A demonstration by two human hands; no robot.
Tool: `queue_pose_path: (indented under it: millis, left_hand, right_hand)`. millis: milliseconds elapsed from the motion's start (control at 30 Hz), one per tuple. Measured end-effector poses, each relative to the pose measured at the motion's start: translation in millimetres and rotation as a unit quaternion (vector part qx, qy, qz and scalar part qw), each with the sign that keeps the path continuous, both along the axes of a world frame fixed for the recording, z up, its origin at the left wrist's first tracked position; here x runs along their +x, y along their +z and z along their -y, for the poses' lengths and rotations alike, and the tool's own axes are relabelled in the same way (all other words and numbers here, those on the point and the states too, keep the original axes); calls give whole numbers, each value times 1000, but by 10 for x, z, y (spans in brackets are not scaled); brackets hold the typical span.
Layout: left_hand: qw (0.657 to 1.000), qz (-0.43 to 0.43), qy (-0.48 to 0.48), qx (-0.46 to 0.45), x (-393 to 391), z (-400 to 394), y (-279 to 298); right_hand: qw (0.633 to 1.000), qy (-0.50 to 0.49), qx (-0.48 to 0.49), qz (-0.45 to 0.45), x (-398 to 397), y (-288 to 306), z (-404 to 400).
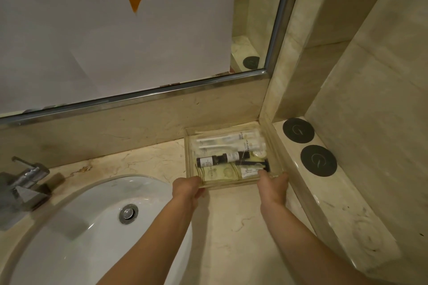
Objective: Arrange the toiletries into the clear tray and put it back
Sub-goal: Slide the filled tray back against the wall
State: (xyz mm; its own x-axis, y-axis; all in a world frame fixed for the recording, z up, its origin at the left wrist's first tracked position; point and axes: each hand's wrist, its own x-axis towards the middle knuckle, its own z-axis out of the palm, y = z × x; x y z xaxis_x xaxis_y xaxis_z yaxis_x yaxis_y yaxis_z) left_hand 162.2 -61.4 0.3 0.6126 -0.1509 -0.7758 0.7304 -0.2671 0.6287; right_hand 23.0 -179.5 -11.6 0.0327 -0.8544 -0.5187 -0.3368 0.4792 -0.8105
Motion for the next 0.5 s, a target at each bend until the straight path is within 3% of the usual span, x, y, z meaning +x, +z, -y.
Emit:
queue_pose_path:
  millis: [300, 500]
  left_hand:
    - [1000, 0, 18, 20, -68, 161, -38]
    - [999, -18, 26, 17, -37, 180, 8]
  right_hand:
    - [999, 13, 7, 43, 99, 23, 302]
    - [1000, 22, -9, 20, 141, -4, 295]
